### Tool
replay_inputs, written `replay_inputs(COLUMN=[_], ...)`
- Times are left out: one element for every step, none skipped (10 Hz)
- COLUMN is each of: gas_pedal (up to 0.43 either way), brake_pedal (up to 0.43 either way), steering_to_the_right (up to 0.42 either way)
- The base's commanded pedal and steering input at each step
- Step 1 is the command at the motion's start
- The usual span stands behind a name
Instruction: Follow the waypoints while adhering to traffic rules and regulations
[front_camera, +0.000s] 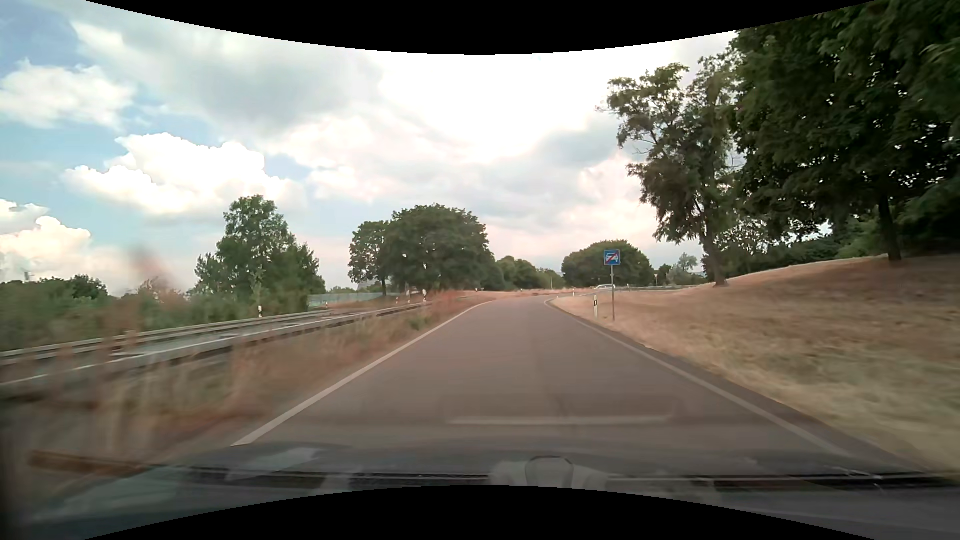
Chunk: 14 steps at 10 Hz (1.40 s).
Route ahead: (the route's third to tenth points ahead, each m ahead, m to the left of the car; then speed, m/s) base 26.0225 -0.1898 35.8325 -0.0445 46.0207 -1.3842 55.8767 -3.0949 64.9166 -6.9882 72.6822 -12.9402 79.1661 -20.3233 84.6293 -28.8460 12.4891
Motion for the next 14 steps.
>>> replay_inputs(gas_pedal=[0.11,0.11,0.11,0.11,0.098,0.087,0.079,0.079,0.067,0.067,0.059,0.059,0.059,0.059], brake_pedal=[0.0,0.0,0.0,0.0,0.0,0.0,0.0,0.0,0.0,0.0,0.0,0.0,0.0,0.0], steering_to_the_right=[-0.001,0.0,-0.001,0.0,-0.001,-0.001,-0.001,-0.001,0.0,-0.001,-0.001,0.0,-0.001,-0.001])
